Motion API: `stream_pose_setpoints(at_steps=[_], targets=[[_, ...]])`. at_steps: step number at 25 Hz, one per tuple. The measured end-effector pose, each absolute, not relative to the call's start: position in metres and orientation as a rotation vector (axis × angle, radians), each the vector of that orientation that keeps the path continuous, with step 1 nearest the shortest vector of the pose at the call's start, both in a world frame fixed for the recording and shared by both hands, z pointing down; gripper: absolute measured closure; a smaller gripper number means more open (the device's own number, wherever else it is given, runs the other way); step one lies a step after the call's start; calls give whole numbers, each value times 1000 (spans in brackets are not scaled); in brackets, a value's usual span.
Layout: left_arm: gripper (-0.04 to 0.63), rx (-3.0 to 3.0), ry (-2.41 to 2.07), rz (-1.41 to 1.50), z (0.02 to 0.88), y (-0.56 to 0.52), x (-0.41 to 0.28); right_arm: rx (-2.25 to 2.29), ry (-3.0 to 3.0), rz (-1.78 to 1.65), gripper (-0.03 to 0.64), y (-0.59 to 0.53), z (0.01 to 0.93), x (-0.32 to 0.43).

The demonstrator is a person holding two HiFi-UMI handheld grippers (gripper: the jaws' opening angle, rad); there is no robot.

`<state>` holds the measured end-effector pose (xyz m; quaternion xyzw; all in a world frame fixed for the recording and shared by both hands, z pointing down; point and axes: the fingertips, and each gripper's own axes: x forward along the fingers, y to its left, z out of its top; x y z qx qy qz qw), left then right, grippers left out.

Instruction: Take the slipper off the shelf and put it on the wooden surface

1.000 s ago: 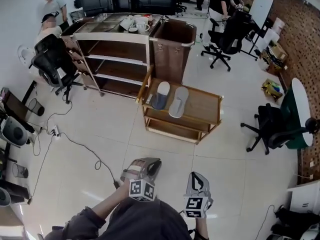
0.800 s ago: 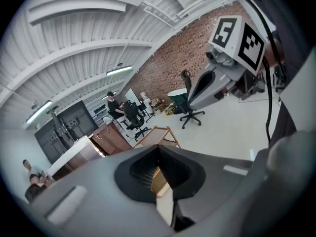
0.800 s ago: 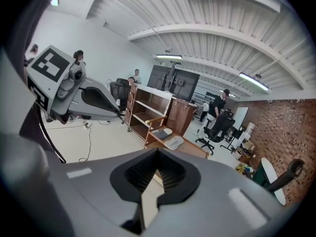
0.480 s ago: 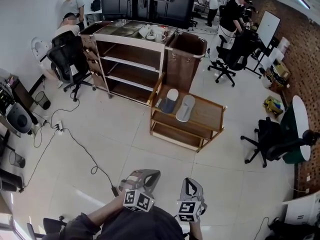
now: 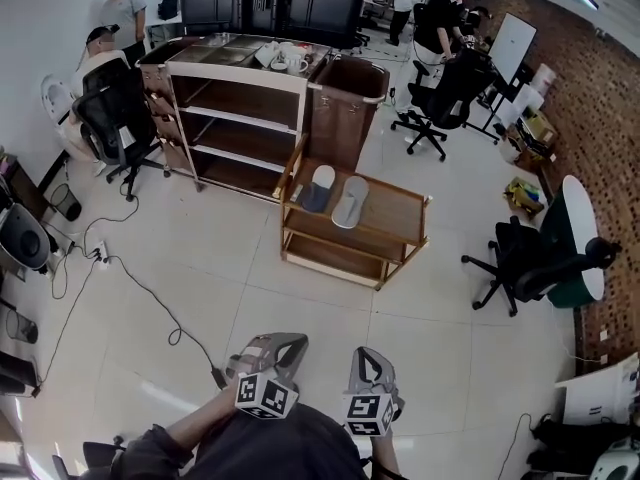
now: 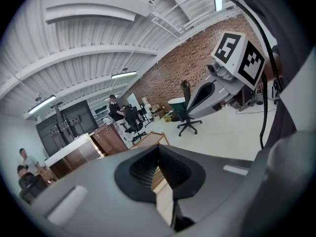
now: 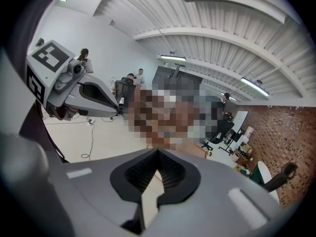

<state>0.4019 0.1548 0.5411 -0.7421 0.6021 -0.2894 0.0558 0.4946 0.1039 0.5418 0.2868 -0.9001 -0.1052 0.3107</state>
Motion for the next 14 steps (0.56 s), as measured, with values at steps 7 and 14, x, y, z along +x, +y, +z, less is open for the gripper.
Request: stream_pose_setpoints(at_steps=[7, 14], targets=[[578, -2287, 1808, -897, 546, 164, 404, 763, -2377, -276, 615, 116, 540, 496], [578, -2300, 1803, -904, 551, 171, 403, 753, -2381, -284, 615, 120, 541, 492]])
